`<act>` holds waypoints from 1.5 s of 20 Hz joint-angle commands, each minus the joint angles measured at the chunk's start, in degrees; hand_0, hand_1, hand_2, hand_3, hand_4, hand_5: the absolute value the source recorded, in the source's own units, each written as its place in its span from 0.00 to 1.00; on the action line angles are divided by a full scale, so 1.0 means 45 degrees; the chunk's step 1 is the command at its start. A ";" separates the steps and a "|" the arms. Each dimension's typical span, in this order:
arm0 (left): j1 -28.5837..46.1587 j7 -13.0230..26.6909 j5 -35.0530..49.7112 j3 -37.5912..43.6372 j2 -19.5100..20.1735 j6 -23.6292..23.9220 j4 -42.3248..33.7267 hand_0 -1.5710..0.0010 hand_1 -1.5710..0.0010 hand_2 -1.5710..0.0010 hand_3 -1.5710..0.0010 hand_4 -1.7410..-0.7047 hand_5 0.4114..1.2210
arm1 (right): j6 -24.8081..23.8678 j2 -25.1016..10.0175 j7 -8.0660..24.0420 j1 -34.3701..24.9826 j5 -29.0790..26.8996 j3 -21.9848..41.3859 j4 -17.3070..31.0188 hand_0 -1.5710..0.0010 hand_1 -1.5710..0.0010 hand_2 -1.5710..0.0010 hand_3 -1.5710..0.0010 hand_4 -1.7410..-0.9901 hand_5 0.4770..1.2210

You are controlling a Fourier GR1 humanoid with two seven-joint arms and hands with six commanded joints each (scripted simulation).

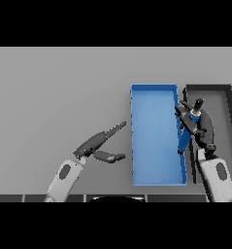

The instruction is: Pick up the blue pipe and place it into the blue bin.

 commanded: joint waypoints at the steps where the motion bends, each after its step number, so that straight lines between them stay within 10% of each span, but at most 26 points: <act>1: 0.0018 -0.0024 -0.0031 -0.0042 -0.0010 0.0010 -0.0034 1.00 1.00 1.00 1.00 0.78 0.07 | -0.0759 -0.0191 0.0003 0.0140 -0.0457 0.0545 0.0120 0.00 0.00 0.00 0.00 0.32 1.00; 3: -0.0024 0.0077 -0.0181 -0.0167 -0.0146 0.0077 0.0090 1.00 1.00 1.00 1.00 0.79 0.08 | -0.1509 -0.0855 0.0003 0.0316 -0.1312 0.1291 0.0148 0.00 0.00 0.00 0.00 0.32 1.00; 6: 0.0037 -0.0105 -0.0283 -0.0228 -0.0197 0.0149 0.0168 1.00 1.00 1.00 1.00 0.79 0.09 | -0.2703 -0.1957 0.0002 0.0260 -0.2913 0.2476 0.0489 0.00 0.00 0.00 0.49 0.17 1.00; 9: 0.0107 -0.0107 -0.0350 -0.0254 -0.0141 0.0185 0.0056 1.00 1.00 1.00 1.00 0.79 0.10 | -0.3811 -0.2579 0.0006 0.0019 -0.4401 0.3606 0.0914 0.00 0.00 0.00 0.74 0.09 0.93; 10: 0.0042 -0.0049 -0.0327 -0.0223 -0.0150 0.0175 0.0084 1.00 1.00 1.00 1.00 0.79 0.10 | -0.4155 -0.2767 0.0003 -0.0134 -0.4795 0.3900 0.0985 0.00 0.00 0.03 0.71 0.15 0.92; 14: -0.0062 0.0100 -0.0195 -0.0161 -0.0202 0.0129 0.0047 1.00 1.00 1.00 1.00 0.79 0.10 | -0.5054 -0.3606 0.0002 -0.0629 -0.5976 0.4619 0.1509 0.56 0.58 0.60 0.88 0.49 0.87; 17: -0.0033 0.0043 -0.0171 -0.0058 -0.0088 0.0105 0.0128 1.00 1.00 1.00 1.00 0.79 0.10 | -0.4488 -0.4650 0.0004 -0.1353 -0.5675 0.5977 0.1760 0.77 0.79 0.79 0.94 0.62 0.72; 23: -0.0005 -0.0017 -0.0138 -0.0107 -0.0149 0.0070 0.0165 1.00 1.00 1.00 1.00 0.78 0.11 | -0.3600 -0.6824 0.0004 -0.3849 -0.6695 0.9856 0.2100 0.94 0.94 0.95 0.98 0.75 0.42; 30: 0.0102 -0.0048 -0.0175 -0.0098 -0.0056 0.0076 0.0099 1.00 1.00 1.00 1.00 0.78 0.10 | -0.3351 -0.6969 -0.0036 -0.4631 -0.6870 1.0642 0.2149 0.99 0.99 0.99 1.00 0.87 0.32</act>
